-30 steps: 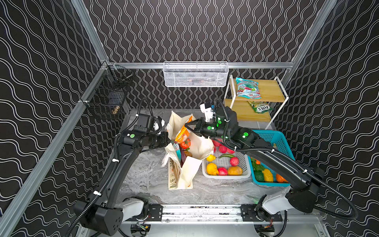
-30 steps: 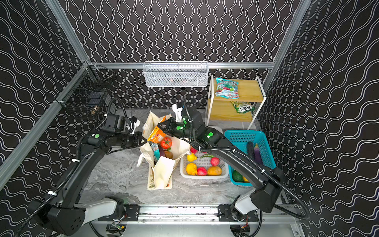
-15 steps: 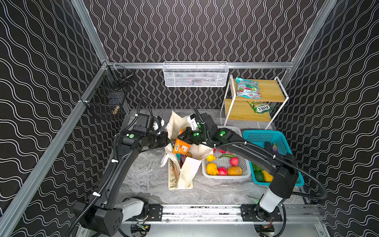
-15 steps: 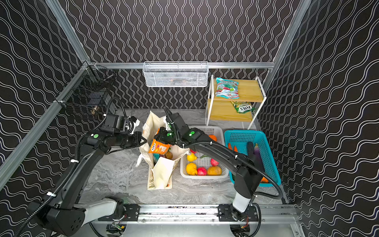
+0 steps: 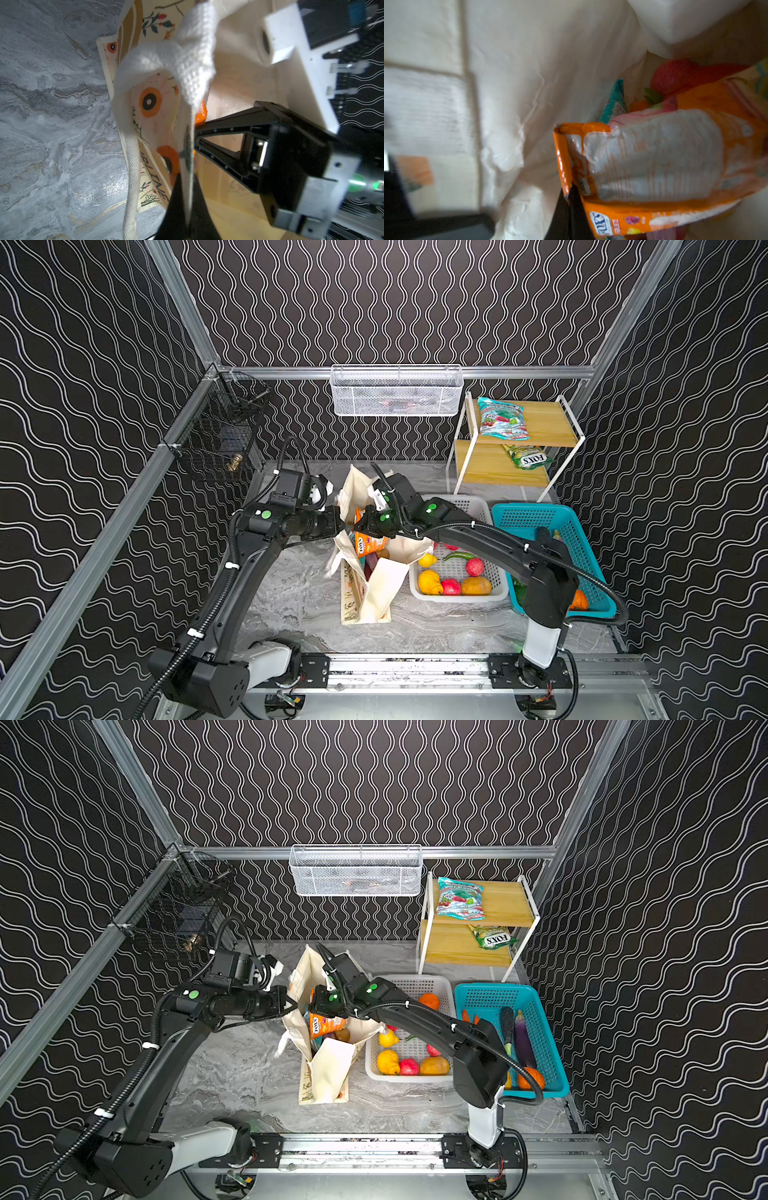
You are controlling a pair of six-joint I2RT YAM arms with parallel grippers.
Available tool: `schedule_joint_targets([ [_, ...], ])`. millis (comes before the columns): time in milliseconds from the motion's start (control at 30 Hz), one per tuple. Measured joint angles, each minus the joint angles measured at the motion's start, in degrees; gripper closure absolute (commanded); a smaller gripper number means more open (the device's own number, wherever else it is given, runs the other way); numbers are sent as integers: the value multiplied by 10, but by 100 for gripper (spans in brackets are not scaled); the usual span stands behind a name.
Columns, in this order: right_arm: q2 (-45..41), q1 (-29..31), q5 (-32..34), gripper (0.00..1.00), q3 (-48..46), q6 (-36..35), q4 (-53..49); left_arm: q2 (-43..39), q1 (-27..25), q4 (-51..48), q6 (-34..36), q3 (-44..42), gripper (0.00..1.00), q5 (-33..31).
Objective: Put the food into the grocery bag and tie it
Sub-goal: 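Lower the orange bag into the tote with the right gripper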
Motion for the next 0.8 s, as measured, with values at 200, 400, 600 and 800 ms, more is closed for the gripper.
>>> schedule_joint_targets([
  [200, 60, 4, 8, 100, 34, -17, -28, 2, 0, -3, 0, 5, 100, 0],
  [400, 105, 8, 19, 100, 54, -30, -35, 6, 0, -9, 7, 11, 100, 1],
  [600, 130, 14, 35, 69, 70, -33, -42, 5, 1, -12, 11, 13, 100, 0],
  [800, 123, 26, 62, 44, 86, -54, -64, 3, 3, -15, 13, 13, 100, 0],
])
